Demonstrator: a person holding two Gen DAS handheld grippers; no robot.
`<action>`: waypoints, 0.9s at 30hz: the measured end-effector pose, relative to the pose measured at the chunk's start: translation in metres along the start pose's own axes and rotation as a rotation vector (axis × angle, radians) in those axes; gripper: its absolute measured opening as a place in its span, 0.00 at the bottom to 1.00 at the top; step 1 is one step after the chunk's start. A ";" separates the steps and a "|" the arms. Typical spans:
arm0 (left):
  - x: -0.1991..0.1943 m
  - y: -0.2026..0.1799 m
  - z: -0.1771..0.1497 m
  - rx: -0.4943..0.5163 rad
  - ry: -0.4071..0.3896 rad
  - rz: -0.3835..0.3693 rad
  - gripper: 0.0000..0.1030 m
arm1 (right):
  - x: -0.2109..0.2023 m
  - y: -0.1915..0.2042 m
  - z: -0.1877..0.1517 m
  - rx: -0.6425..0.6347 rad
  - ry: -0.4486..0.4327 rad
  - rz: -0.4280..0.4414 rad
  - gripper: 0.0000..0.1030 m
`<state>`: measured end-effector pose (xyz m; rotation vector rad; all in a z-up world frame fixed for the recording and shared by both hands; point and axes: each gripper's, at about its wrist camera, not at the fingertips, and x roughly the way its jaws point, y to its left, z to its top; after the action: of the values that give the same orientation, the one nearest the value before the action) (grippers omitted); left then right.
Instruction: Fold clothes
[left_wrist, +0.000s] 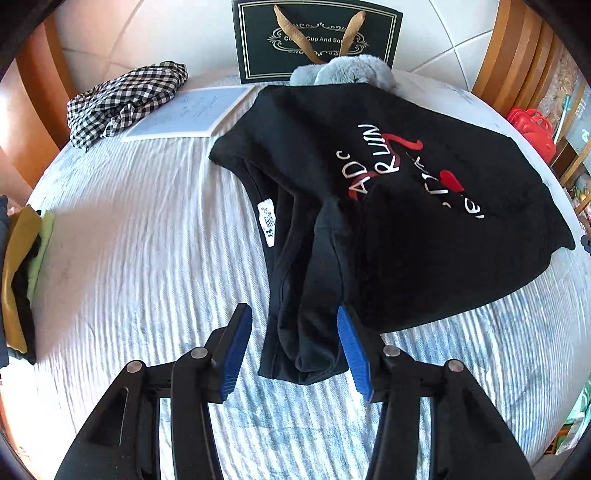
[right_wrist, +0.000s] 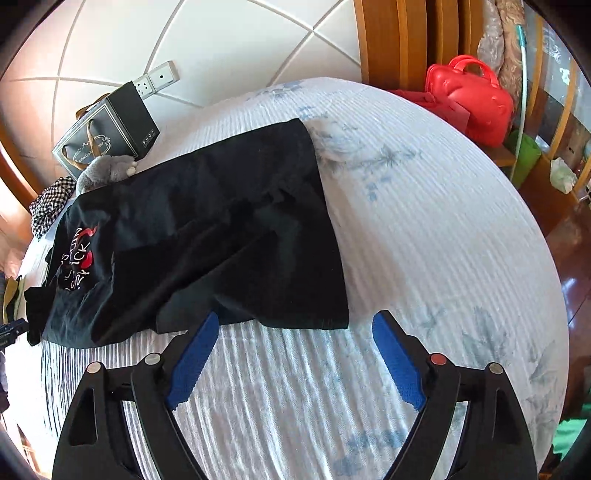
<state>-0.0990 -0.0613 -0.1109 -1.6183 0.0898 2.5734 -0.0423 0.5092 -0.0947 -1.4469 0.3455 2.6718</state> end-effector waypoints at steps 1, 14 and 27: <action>0.006 -0.001 -0.002 -0.007 0.003 0.006 0.48 | 0.002 0.000 -0.002 -0.001 0.003 -0.002 0.83; -0.013 0.056 0.017 -0.228 -0.052 0.079 0.03 | 0.043 0.005 0.005 -0.057 0.092 -0.021 0.37; 0.001 0.008 -0.007 -0.096 -0.032 -0.042 0.43 | 0.046 0.016 0.008 -0.132 0.111 -0.041 0.26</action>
<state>-0.0938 -0.0698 -0.1154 -1.5906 -0.0700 2.6085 -0.0770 0.4939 -0.1261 -1.6243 0.1470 2.6330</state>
